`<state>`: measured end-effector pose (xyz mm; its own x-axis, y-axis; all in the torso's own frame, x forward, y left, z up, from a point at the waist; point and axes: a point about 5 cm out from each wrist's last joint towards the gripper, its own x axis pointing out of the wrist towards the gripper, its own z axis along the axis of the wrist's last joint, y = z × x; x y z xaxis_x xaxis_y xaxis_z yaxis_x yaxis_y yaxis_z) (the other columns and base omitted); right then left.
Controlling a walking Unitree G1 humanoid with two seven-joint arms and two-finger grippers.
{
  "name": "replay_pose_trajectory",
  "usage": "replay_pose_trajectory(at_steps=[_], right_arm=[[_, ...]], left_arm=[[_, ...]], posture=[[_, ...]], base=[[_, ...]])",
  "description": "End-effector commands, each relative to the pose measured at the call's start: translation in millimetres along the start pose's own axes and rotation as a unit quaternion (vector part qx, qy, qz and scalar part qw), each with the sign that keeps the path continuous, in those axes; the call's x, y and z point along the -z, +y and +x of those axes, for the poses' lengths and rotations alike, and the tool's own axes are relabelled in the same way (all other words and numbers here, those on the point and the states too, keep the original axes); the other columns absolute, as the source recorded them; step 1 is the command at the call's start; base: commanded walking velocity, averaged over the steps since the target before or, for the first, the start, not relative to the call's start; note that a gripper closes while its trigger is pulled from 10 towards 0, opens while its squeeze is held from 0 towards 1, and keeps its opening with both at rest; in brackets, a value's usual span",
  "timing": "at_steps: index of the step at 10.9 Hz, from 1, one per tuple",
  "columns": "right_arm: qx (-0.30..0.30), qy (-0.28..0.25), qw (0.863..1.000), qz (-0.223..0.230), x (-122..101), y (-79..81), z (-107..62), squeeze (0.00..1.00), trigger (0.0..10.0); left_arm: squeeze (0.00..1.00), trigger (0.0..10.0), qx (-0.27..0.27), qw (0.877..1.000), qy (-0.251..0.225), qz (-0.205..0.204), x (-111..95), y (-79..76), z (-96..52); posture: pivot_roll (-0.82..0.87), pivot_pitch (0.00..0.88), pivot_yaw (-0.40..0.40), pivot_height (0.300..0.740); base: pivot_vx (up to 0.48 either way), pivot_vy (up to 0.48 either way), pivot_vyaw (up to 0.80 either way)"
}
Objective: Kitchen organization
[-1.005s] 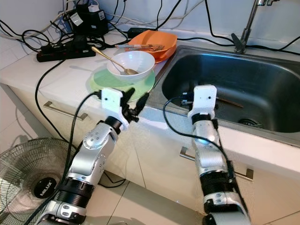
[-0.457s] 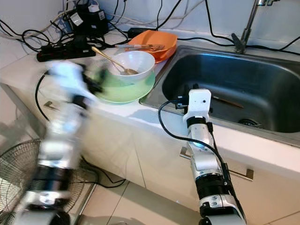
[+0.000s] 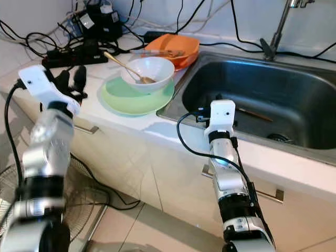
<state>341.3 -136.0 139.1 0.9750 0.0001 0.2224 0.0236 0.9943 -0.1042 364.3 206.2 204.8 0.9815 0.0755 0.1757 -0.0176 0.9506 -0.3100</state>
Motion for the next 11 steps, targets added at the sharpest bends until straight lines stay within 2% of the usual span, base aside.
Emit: replay_pose_trajectory(at_steps=[1, 3, 4, 6, 7, 8, 9, 11], right_arm=[[-0.002, 0.002, 1.000, 0.005, 0.2, 4.2, 1.4, 0.00, 10.0], [0.000, 0.003, 1.000, 0.004, 0.6, 2.9, 1.3, 0.00, 10.0], [0.007, 0.004, 1.000, 0.002, 0.9, -0.6, 1.0, 0.00, 10.0], [0.015, 0.001, 1.000, 0.009, -0.2, -5.2, 1.7, 0.00, 10.0], [0.017, -0.001, 1.000, 0.011, -1.2, -5.9, 2.1, 0.00, 10.0], [0.023, -0.008, 1.000, 0.016, -4.1, -8.2, 3.9, 0.00, 10.0], [0.029, -0.015, 0.999, 0.022, -7.9, -10.5, 7.2, 0.00, 10.0], [0.040, -0.024, 0.999, 0.022, -12.3, -15.9, 10.4, 0.00, 10.0]], left_arm=[[0.00, 10.0, 0.003, 1.000, 0.018, 0.000, 3.1, 2.6, 3.8], [0.00, 10.0, 0.027, 0.998, 0.051, 0.005, 15.6, -4.1, 9.7], [0.00, 10.0, 0.050, 0.997, 0.057, 0.016, 25.2, -17.0, 7.8], [0.00, 10.0, 0.090, 0.994, 0.015, 0.065, 30.1, -47.0, -4.2], [0.00, 10.0, 0.099, 0.992, 0.006, 0.076, 29.8, -52.3, -6.6], [0.00, 10.0, 0.121, 0.986, -0.016, 0.116, 28.6, -64.1, -11.6], [0.00, 10.0, 0.155, 0.974, -0.033, 0.163, 34.6, -80.3, -20.1], [0.00, 10.0, 0.184, 0.964, -0.032, 0.190, 49.8, -97.6, -32.9]], posture=[[0.10, 0.000, 0.082, 0.740], [0.09, 0.000, 0.087, 0.740], [0.08, 0.000, 0.091, 0.740], [0.08, 0.000, 0.088, 0.740], [0.08, 0.000, 0.088, 0.740], [0.08, 0.000, 0.088, 0.740], [0.08, 0.000, 0.087, 0.740], [0.08, 0.000, 0.089, 0.740]], base=[[0.000, 0.000, 0.00], [0.000, 0.000, 0.00], [0.000, 0.000, 0.00], [0.000, 0.000, 0.00], [0.000, 0.000, 0.00], [0.000, 0.000, 0.00], [0.000, 0.000, 0.00], [0.000, 0.000, 0.00]])
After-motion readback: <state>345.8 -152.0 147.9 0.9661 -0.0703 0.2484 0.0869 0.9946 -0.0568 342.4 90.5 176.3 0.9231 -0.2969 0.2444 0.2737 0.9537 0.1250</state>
